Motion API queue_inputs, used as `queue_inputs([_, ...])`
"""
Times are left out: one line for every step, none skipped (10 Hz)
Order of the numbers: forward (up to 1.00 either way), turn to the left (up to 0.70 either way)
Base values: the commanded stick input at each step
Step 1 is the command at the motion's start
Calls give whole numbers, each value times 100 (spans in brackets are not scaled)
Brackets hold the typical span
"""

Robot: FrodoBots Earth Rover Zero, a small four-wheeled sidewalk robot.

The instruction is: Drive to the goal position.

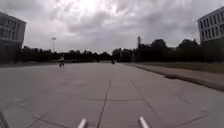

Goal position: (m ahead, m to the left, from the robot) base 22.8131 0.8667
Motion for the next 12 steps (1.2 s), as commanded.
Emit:
queue_inputs([70, 0])
queue_inputs([70, 0])
queue_inputs([70, 0])
queue_inputs([70, 0])
queue_inputs([70, 0])
queue_inputs([70, 0])
queue_inputs([70, 0])
queue_inputs([70, 0])
queue_inputs([70, 0])
queue_inputs([70, 0])
queue_inputs([70, 0])
queue_inputs([70, 0])
